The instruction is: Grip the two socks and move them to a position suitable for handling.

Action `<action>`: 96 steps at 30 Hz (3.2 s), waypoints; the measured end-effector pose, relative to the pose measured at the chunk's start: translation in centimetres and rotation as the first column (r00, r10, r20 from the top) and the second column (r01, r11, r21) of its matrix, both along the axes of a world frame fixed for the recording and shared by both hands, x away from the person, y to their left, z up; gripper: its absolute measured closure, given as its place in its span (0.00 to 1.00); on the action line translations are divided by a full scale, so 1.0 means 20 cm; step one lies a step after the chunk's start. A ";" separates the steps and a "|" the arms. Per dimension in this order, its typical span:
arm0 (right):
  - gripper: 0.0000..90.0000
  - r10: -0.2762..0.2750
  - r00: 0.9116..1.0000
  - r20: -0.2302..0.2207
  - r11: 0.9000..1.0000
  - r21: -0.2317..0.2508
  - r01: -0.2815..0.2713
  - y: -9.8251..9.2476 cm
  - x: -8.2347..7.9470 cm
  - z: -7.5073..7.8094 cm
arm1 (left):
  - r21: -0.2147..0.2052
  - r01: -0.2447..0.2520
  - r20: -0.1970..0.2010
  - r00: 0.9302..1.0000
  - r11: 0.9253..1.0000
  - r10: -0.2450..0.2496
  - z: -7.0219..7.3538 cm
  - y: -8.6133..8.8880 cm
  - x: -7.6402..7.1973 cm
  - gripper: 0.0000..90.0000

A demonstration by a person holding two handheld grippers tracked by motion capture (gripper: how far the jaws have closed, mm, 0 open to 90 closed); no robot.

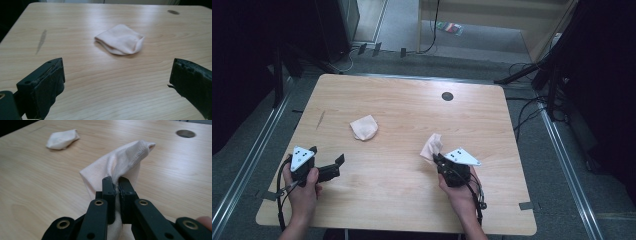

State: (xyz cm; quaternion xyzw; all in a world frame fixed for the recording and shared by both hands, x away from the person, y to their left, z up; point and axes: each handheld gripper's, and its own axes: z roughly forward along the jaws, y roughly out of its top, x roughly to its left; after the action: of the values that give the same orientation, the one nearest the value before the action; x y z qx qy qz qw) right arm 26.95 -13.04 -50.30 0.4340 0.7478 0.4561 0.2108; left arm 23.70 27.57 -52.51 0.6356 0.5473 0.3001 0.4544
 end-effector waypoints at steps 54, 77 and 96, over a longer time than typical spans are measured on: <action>0.98 0.141 0.980 -0.143 0.990 0.053 -0.134 0.43 0.00 0.06 | -0.066 0.221 0.042 0.975 0.973 -0.218 -0.01 -0.31 -0.08 0.00; 0.96 0.101 0.957 -0.272 0.982 0.184 -0.052 -0.06 0.02 -0.10 | -0.116 0.260 -0.037 0.963 0.959 -0.266 -0.02 -0.37 -0.01 0.26; 0.97 0.323 0.944 -0.064 0.907 0.305 -0.290 0.48 -0.03 0.38 | -0.244 0.241 0.061 0.970 0.939 -0.234 0.09 -0.04 -0.10 1.00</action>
State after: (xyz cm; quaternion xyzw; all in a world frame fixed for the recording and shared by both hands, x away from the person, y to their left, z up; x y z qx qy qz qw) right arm 26.42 -3.51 -42.69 0.3626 0.7419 0.5633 0.0274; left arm 21.77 26.80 -50.63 0.6299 0.4930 0.1815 0.5720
